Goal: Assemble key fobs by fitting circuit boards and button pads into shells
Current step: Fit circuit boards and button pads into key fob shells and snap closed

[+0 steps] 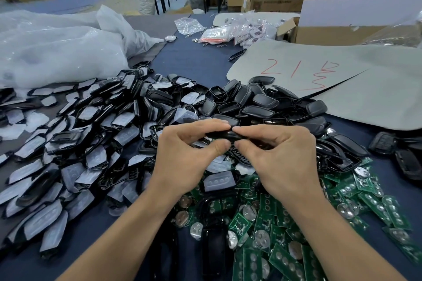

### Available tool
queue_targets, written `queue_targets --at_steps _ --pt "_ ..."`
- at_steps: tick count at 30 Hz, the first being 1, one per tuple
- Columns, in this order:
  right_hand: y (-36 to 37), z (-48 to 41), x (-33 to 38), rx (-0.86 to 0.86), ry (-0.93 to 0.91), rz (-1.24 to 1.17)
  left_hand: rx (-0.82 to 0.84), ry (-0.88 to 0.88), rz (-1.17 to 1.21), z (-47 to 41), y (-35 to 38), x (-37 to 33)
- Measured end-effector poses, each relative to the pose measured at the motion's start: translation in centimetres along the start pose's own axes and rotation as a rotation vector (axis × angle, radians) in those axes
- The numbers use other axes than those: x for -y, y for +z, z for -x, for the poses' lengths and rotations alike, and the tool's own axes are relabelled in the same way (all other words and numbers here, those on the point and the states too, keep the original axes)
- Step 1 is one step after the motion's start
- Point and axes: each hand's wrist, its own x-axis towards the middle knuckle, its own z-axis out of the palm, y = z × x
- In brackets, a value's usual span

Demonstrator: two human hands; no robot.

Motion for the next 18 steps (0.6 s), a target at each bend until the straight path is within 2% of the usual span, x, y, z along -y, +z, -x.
queue_targets --at_steps 5,12,18 --pt "-0.04 0.22 0.15 -0.008 -0.062 0.057 0.026 -0.097 0.093 -0.07 0.24 -0.12" --pt "0.31 -0.23 -0.11 0.032 0.031 -0.185 0.029 -0.127 0.217 0.0 0.38 -0.49" --pt "0.34 -0.1 -0.34 0.035 0.014 -0.142 0.071 -0.077 0.068 0.15 0.51 -0.36"
